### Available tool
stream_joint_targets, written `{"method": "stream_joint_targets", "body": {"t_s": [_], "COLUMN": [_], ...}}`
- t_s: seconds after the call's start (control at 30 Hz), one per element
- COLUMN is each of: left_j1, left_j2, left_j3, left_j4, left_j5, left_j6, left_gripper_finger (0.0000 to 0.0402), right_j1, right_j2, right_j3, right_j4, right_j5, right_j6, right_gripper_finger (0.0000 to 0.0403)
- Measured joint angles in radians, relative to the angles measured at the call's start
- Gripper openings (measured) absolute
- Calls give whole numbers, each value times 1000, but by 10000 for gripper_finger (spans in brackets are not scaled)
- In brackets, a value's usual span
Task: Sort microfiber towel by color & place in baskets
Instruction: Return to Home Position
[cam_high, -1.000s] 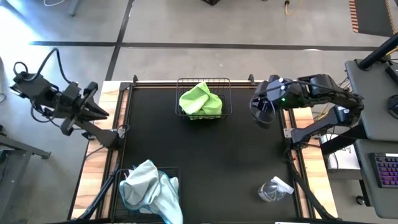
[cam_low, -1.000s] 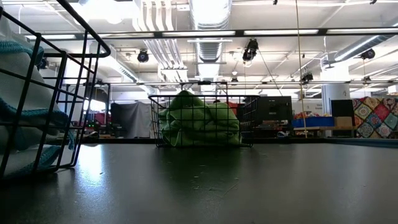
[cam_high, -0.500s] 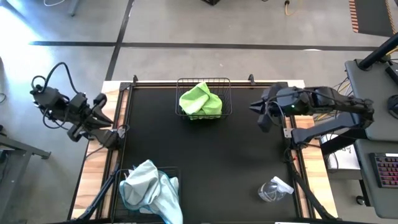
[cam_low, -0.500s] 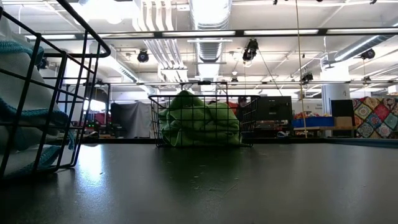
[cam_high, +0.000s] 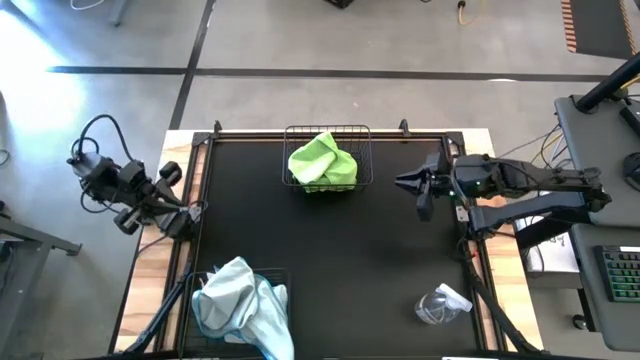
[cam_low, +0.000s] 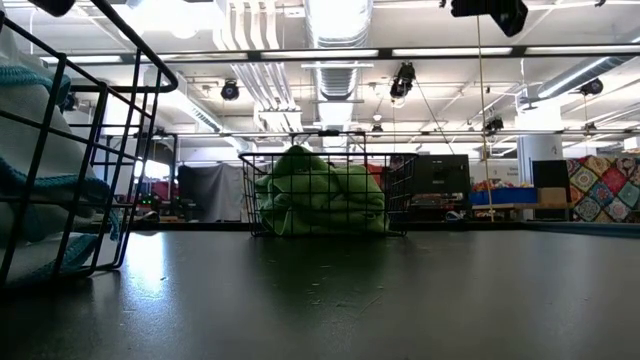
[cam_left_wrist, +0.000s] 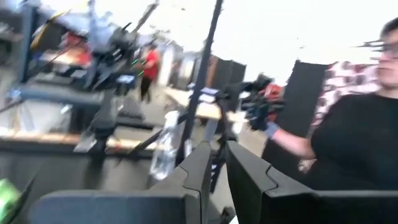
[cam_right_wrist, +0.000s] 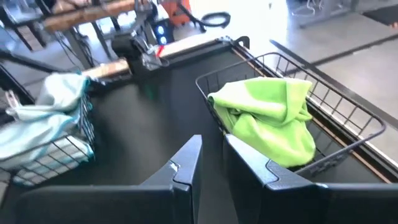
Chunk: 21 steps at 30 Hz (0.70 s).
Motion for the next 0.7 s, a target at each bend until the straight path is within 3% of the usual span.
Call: {"method": "stream_joint_targets", "body": {"t_s": [0.2,0.7], "left_j1": [0,-1], "left_j2": [-12,-24], "left_j3": [-33,-95], "left_j4": [65,108], "left_j5": [91,85], "left_j6": [52,53], "left_gripper_finger": [34,34], "right_j1": [0,0], "right_j2": [-124,-402], "right_j3": [-147,-458], "right_j4": [163,468], "right_j5": [-10,-54], "right_j6": [6,10], "right_gripper_finger": [59,59]}}
